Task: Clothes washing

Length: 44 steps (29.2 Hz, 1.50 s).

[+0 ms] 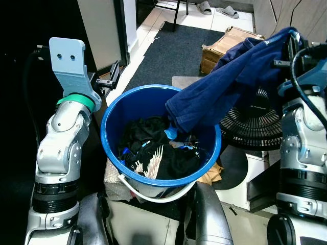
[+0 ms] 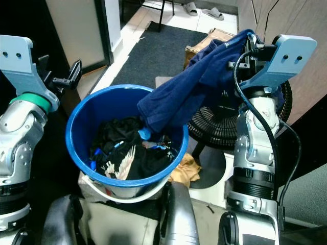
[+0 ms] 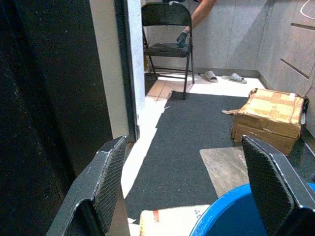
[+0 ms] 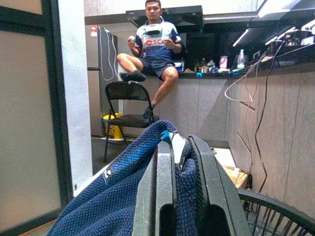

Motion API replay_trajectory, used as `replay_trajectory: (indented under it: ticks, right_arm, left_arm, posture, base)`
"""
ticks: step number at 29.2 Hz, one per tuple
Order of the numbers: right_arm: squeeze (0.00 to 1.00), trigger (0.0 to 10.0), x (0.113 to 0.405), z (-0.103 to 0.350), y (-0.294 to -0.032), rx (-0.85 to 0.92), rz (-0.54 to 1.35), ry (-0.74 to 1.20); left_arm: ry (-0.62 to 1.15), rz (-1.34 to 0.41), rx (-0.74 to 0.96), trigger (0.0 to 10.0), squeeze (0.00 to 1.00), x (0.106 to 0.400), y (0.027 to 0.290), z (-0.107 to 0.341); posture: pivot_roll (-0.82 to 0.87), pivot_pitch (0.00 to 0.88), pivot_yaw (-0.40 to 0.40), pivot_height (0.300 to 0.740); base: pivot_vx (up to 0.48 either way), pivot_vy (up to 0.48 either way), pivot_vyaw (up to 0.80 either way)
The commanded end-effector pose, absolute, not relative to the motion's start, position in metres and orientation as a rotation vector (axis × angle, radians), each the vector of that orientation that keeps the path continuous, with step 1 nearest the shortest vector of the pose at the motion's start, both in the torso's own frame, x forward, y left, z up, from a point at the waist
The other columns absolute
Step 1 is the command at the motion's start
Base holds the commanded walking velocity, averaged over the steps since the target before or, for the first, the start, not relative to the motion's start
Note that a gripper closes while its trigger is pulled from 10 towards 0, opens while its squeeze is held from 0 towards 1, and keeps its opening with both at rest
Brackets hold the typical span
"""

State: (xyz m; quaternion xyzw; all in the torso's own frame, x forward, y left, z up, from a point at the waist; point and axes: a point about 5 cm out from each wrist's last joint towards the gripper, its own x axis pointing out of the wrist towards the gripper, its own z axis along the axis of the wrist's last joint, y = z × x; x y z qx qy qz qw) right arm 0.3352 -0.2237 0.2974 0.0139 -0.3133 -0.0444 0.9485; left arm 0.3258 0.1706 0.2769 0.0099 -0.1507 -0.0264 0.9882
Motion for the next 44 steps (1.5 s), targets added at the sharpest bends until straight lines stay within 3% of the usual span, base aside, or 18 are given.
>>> replay_trajectory:
  ticks: [1, 44]
  right_arm:
    - [0.00, 10.0, 0.333, 0.303, -0.220, 0.036, -0.091, -0.662]
    - [0.00, 10.0, 0.333, 0.298, -0.208, 0.058, -0.067, -0.637]
  left_arm:
    - [-0.312, -0.065, 0.028, 10.0, 0.00, 0.325, 0.168, 0.280]
    - [-0.305, -0.061, 0.020, 10.0, 0.00, 0.325, 0.168, 0.278]
  posture:
    - [0.04, 0.064, 0.010, 0.494]
    - [0.03, 0.069, 0.004, 0.616]
  base:
    - [0.000, 0.000, 0.00]
    - [0.000, 0.000, 0.00]
